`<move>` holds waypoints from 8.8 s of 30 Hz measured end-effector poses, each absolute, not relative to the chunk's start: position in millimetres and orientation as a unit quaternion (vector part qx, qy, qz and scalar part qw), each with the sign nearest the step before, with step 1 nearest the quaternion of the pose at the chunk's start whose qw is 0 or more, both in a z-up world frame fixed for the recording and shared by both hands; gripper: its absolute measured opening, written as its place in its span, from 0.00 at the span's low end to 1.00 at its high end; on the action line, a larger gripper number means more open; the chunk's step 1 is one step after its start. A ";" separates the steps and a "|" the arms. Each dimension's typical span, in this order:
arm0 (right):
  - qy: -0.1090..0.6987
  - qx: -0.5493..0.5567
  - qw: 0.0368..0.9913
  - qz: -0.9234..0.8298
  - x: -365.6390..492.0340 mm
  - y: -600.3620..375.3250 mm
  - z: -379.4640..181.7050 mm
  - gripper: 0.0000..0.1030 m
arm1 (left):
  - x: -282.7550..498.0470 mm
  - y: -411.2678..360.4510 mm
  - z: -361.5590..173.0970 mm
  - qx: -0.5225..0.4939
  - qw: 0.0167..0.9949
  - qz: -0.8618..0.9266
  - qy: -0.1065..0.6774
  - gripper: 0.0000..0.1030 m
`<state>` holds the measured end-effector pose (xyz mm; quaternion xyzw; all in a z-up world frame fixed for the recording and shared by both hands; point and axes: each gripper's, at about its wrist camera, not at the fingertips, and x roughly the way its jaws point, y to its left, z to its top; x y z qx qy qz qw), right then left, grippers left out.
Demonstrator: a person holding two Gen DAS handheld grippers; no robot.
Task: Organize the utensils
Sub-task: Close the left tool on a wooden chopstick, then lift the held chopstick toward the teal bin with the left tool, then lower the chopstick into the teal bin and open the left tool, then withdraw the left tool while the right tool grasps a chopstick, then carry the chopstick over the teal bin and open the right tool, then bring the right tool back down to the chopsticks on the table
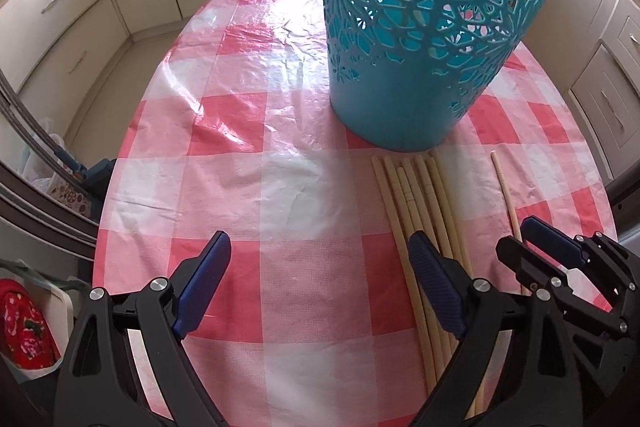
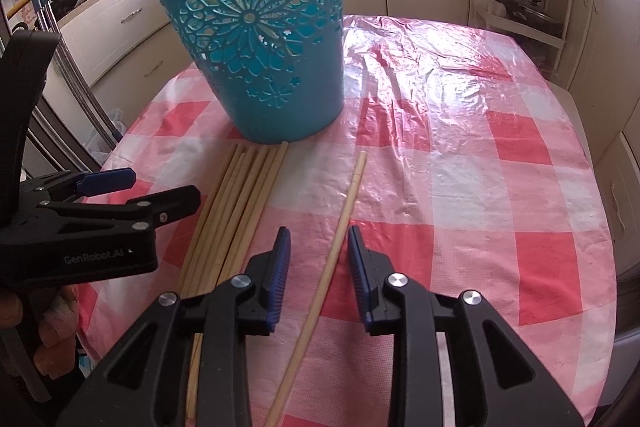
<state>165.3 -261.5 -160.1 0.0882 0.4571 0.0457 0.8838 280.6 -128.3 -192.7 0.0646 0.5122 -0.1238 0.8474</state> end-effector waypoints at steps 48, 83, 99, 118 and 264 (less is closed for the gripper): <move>0.472 0.026 0.880 0.048 190.4 -273.7 -162.0 0.17 | 297.6 -133.5 -191.3 0.113 0.845 -0.178 0.491 0.10; 0.447 0.016 0.893 0.046 186.7 -267.5 -163.4 0.17 | 262.1 -57.4 -93.2 -0.099 0.866 -0.232 0.432 0.04; 0.447 0.016 0.893 0.047 186.3 -267.5 -164.2 0.17 | 292.6 -99.7 50.4 -0.127 0.931 -0.250 0.235 0.05; 0.446 0.031 0.893 0.050 189.7 -272.8 -163.7 0.17 | 381.4 -143.4 17.5 -0.180 0.955 -0.148 0.181 0.05; 0.451 0.058 0.890 0.013 185.4 -225.3 -159.5 0.22 | 306.4 -45.1 -132.4 -0.018 0.917 -0.054 0.394 0.84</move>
